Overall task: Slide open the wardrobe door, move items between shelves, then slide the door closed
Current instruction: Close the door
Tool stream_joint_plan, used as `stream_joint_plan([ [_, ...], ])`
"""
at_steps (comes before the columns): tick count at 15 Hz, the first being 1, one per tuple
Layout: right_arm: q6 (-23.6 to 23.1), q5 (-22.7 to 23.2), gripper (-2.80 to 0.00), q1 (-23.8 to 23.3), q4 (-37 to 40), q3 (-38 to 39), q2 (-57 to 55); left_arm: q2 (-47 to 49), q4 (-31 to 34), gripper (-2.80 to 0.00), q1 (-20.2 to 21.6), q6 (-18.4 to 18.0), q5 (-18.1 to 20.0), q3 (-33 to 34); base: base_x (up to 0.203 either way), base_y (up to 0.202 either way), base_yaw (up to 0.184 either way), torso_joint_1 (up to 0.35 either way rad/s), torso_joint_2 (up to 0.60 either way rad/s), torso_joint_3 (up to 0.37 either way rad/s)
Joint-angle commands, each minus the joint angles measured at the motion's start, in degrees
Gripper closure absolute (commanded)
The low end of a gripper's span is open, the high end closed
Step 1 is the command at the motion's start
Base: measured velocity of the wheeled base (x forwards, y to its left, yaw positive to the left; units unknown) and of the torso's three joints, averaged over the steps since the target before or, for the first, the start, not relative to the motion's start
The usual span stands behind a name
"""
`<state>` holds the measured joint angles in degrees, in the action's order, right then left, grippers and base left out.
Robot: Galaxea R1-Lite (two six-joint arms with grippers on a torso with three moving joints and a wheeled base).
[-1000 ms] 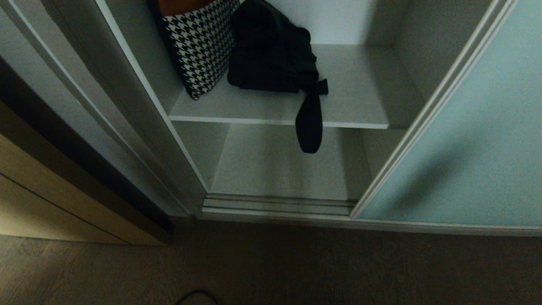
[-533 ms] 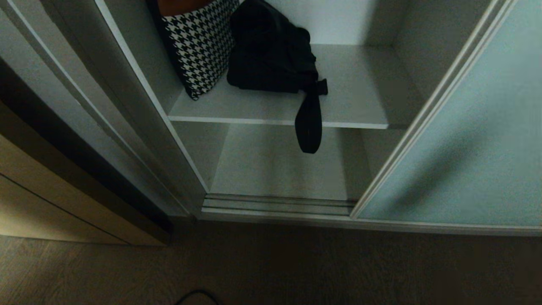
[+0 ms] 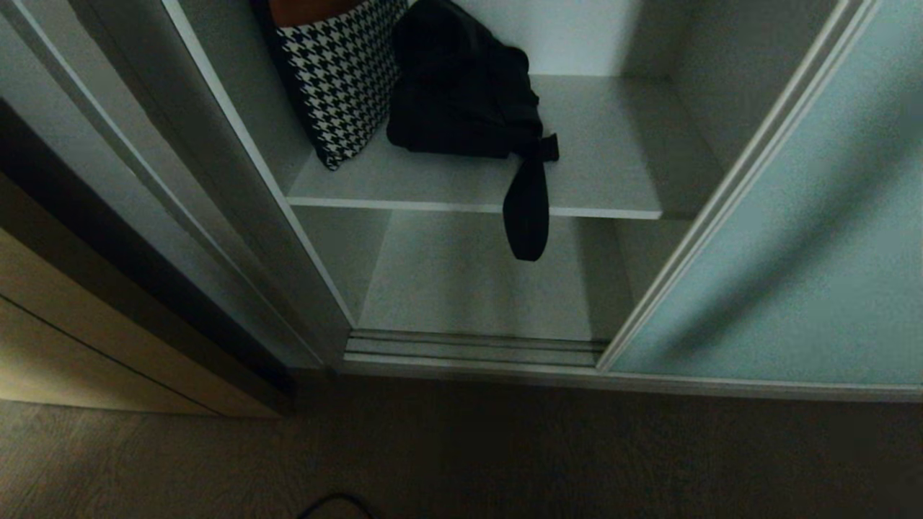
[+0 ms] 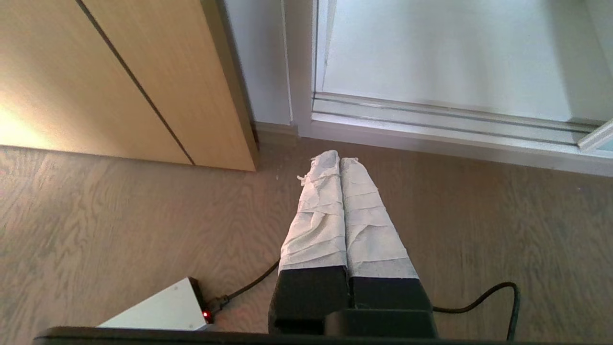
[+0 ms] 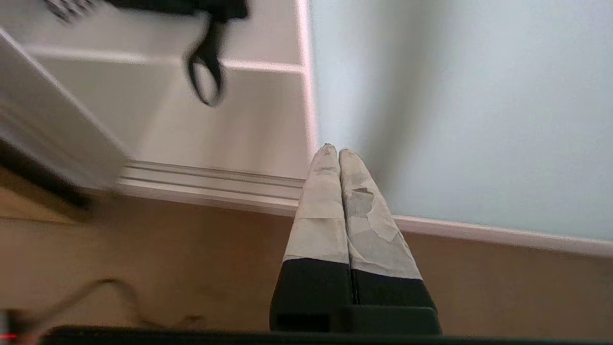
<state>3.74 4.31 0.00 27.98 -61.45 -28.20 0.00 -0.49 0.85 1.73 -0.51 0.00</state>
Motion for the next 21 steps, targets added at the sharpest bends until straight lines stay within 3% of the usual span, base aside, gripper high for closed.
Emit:
stream_joint_plan([
  [1,2.39,1.33,0.0,0.23,2.55,-9.51,-12.56,0.14,-0.04,0.0,0.03,0.03,-0.02,0.09,0.0,0.0,0.0,0.0,0.0,0.0],
  [3,7.81,3.98,0.0,0.36,7.77,-20.92,-20.09,0.18,0.04,0.0,0.03,0.03,-0.02,0.09,0.0,0.0,0.0,0.0,0.0,0.0],
  [5,16.21,8.47,0.0,1.1,12.52,-30.77,-26.88,0.18,-0.04,0.0,0.03,0.03,-0.02,0.09,0.0,0.0,0.0,0.0,0.0,0.0],
  [7,27.96,16.84,0.0,2.11,14.94,-35.26,-30.63,0.18,-0.04,0.0,0.03,0.03,-0.02,0.09,0.0,0.0,0.0,0.0,0.0,0.0],
  [8,32.06,20.93,0.0,2.24,15.3,-36.02,-31.55,0.12,-0.04,0.0,0.03,0.03,-0.02,0.09,0.0,0.0,0.0,0.0,0.0,0.0],
  [9,34.08,21.84,0.0,2.35,15.42,-36.1,-32.33,0.12,-0.02,0.0,0.03,0.03,-0.02,0.09,0.0,0.0,0.0,0.0,0.0,0.0],
  [12,34.87,22.99,0.0,2.35,14.78,-34.19,-33.67,0.17,-0.04,0.0,0.03,0.03,-0.02,0.09,0.0,0.0,0.0,0.0,0.0,0.0],
  [14,34.99,25.16,0.0,1.38,9.79,-33.73,-35.44,0.12,-0.01,0.0,0.03,0.03,-0.02,0.09,0.0,0.0,0.0,0.0,0.0,0.0],
  [17,35.02,27.13,0.0,-3.46,3.81,-32.8,-38.29,0.12,-0.04,0.0,0.03,0.03,-0.02,0.09,0.0,0.0,0.0,0.0,0.0,0.0],
  [21,35.02,33.59,0.0,-10.14,-2.01,-29.29,-39.83,0.14,-0.04,0.0,0.03,0.03,-0.02,0.09,0.0,0.0,0.0,0.0,0.0,0.0],
])
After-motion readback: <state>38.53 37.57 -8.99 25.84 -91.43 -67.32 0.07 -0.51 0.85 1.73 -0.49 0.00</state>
